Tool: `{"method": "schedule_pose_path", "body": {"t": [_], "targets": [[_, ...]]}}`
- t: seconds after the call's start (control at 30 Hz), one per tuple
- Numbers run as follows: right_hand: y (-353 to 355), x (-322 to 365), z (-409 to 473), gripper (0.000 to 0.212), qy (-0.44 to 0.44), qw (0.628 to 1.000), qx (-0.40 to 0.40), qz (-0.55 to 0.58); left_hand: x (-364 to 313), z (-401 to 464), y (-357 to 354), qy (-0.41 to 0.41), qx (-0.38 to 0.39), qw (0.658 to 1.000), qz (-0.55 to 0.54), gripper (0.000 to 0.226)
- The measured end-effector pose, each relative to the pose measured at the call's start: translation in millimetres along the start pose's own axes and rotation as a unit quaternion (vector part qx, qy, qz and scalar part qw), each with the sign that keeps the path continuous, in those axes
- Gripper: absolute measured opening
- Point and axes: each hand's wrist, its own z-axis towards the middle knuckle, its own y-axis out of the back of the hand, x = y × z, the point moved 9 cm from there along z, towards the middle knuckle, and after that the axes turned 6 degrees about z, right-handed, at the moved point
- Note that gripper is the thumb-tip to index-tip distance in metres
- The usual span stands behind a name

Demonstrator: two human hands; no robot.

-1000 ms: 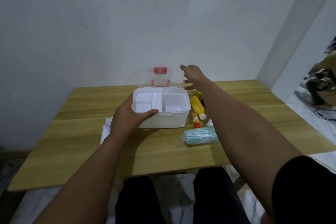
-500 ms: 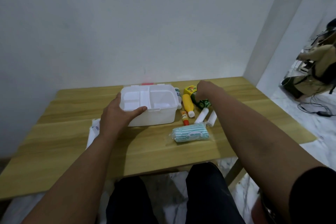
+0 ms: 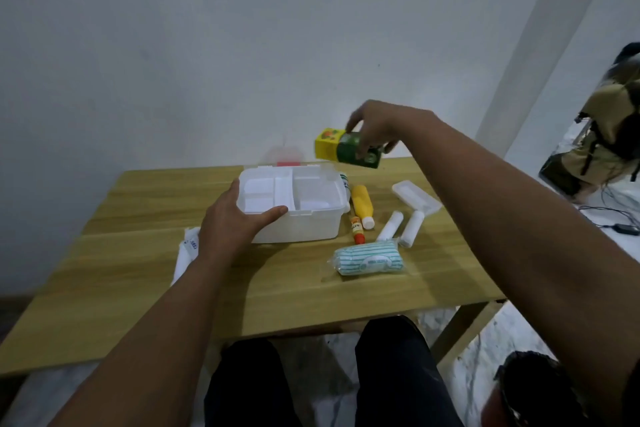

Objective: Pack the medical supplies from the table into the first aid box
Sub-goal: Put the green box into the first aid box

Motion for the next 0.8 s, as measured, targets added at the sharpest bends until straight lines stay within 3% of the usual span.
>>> {"method": "schedule_pose_path", "body": {"t": [0.13,0.23,0.33,0.53,0.67,0.8], "targets": [[-36.1,48.8,-10.1,0.064,0.066,0.99,0.07,-0.106,3.4,0.3,0.0,0.006,0.007,1.0,-0.01,0.11],[-63.3,66.5,-10.5,0.063,0.088,0.967,0.063,-0.231,4.1,0.5,0.4,0.012,0.011,1.0,-0.007,0.114],[-79.1,67.6,-4.4,0.06,0.073,0.966,0.053,-0.244,3.2,0.8,1.1,0.017,0.018,1.0,0.006,0.129],[-108.9,81.3,4.6,0.05,0.1,0.982,0.028,-0.155,3.7,0.9,-1.4,0.021,0.011,1.0,0.012,0.117],[-125.5,67.9,11.6,0.043,0.084,0.996,0.03,-0.027,6.1,2.6,-2.3,0.02,0.012,1.0,0.015,0.116],[-113.8,58.6,11.0,0.04,0.07,0.991,-0.036,0.104,7.2,3.6,-2.1,0.02,0.005,1.0,0.012,0.114]]}}
